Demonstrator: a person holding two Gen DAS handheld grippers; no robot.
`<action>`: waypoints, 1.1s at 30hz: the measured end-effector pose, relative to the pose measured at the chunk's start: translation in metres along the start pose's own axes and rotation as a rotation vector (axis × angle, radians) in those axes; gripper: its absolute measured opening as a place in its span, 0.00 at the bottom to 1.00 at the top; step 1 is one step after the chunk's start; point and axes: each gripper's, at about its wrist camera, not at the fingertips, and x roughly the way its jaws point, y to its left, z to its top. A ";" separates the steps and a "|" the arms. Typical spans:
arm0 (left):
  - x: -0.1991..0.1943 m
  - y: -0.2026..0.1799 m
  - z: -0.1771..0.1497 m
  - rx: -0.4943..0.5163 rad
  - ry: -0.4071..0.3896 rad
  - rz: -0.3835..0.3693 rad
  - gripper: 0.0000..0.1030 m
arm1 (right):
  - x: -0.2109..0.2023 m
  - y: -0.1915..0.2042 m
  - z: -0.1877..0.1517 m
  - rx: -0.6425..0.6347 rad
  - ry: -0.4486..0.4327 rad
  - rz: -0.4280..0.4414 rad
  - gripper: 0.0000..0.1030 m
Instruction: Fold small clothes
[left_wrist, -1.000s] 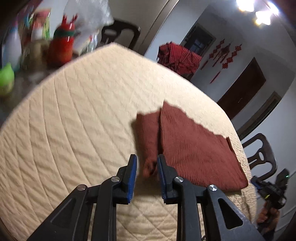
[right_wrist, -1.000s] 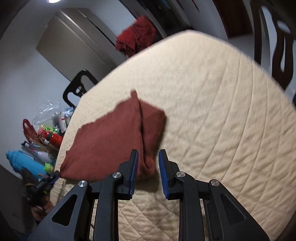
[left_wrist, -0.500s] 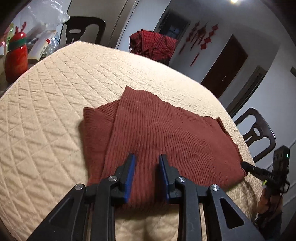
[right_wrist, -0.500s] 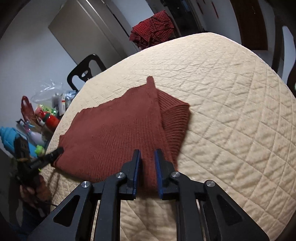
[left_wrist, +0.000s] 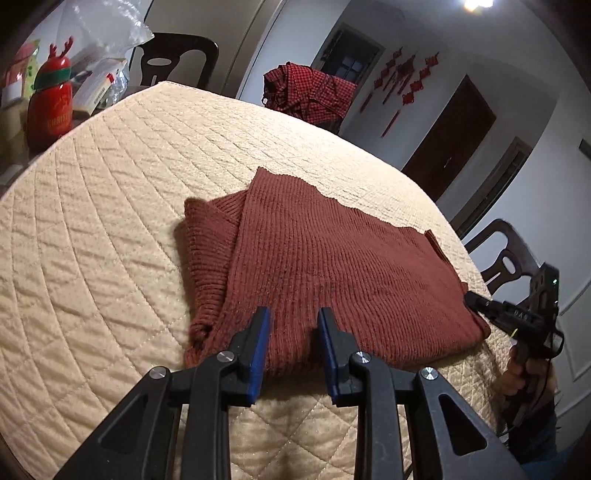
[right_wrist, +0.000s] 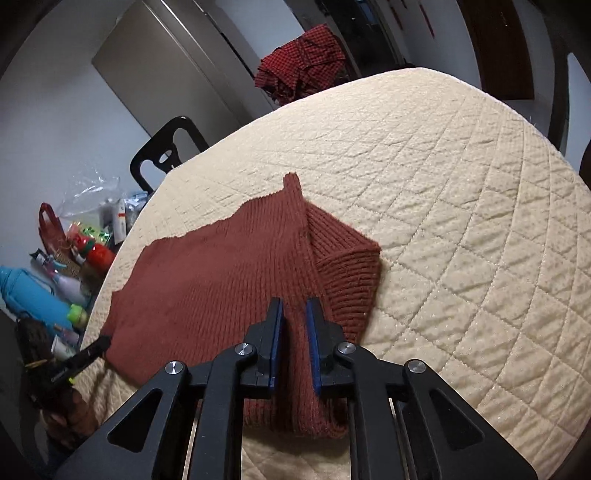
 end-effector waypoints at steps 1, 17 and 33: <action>0.000 -0.003 0.004 0.014 -0.005 0.006 0.28 | -0.001 0.002 0.002 -0.007 -0.008 0.001 0.12; 0.027 0.000 0.034 0.036 -0.025 0.061 0.28 | 0.000 -0.009 0.020 0.049 -0.042 -0.031 0.13; 0.042 -0.019 0.050 0.103 -0.023 0.176 0.28 | 0.014 0.015 0.019 -0.072 0.005 -0.022 0.14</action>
